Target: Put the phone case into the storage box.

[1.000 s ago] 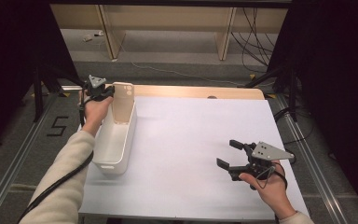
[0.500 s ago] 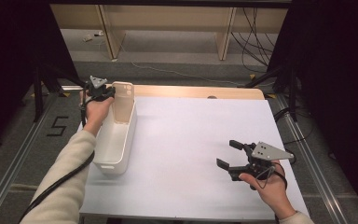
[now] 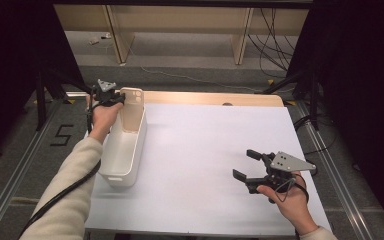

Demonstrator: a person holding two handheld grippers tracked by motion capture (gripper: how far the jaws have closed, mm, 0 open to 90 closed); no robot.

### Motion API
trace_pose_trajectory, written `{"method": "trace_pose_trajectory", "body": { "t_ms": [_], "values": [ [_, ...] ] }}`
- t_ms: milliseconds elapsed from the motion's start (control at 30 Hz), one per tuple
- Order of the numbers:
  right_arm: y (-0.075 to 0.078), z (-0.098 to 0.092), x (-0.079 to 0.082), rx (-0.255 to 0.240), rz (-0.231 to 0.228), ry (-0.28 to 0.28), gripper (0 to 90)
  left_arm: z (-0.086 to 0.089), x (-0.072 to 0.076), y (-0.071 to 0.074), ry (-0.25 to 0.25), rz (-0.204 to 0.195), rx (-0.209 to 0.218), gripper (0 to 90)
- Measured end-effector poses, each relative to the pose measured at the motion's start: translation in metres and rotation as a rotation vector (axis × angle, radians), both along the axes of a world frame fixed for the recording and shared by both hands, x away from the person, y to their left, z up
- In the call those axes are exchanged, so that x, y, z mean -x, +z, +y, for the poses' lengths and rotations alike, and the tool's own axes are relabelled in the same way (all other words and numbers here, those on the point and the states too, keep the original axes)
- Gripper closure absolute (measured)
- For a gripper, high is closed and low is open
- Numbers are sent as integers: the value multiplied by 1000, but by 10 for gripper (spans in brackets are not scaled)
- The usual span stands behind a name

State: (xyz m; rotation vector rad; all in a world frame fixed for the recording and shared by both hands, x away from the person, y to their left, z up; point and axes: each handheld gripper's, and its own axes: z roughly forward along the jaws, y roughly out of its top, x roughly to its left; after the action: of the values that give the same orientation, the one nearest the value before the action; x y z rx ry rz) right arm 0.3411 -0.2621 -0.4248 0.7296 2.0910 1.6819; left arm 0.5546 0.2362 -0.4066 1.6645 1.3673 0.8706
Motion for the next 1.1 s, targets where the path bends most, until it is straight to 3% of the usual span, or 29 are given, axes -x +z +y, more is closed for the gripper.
{"method": "trace_pose_trajectory", "body": {
  "t_ms": [100, 167, 200, 333, 367, 400, 500, 600, 767, 900, 933, 1033, 1100],
  "values": [
    [0, 0, 1, -3, 34, -12, 160, 0, 0, 2, 2, -3, 7, 681],
    [0, -1, 0, -1, 9, -11, 160, -1, 1, 3, -1, -3, 13, 647],
    [0, -1, 2, 1, 34, -13, 160, -2, 2, 4, -4, -2, 12, 631],
    [1, 0, 2, 1, 32, -18, 160, -2, 5, 7, -14, -2, 14, 553],
    [1, 0, 2, -3, 34, -13, 160, -2, 5, 8, -21, 2, 12, 529],
    [0, 0, 0, 3, 0, -3, 160, -2, 6, 8, -24, 4, 15, 500],
    [0, 0, 0, 1, 4, -2, 160, -2, 10, 7, -18, 21, 2, 385],
    [0, 1, 2, 0, 38, -4, 160, -1, 13, 7, -20, 33, -8, 300],
    [0, 1, 2, 0, 38, -5, 160, 2, 21, 10, -25, 19, 1, 181],
    [1, 0, 2, 0, 43, -5, 160, 4, 30, 10, -56, 5, 33, 156],
    [1, 0, 0, 1, 10, -5, 160, 4, 32, 9, -67, 4, 34, 155],
    [2, 0, 2, 15, 51, -8, 159, 3, 38, 8, -96, -4, 48, 154],
    [1, -1, 0, 15, 2, -19, 159, 3, 42, 8, -104, -18, 48, 151]
  ]
}}
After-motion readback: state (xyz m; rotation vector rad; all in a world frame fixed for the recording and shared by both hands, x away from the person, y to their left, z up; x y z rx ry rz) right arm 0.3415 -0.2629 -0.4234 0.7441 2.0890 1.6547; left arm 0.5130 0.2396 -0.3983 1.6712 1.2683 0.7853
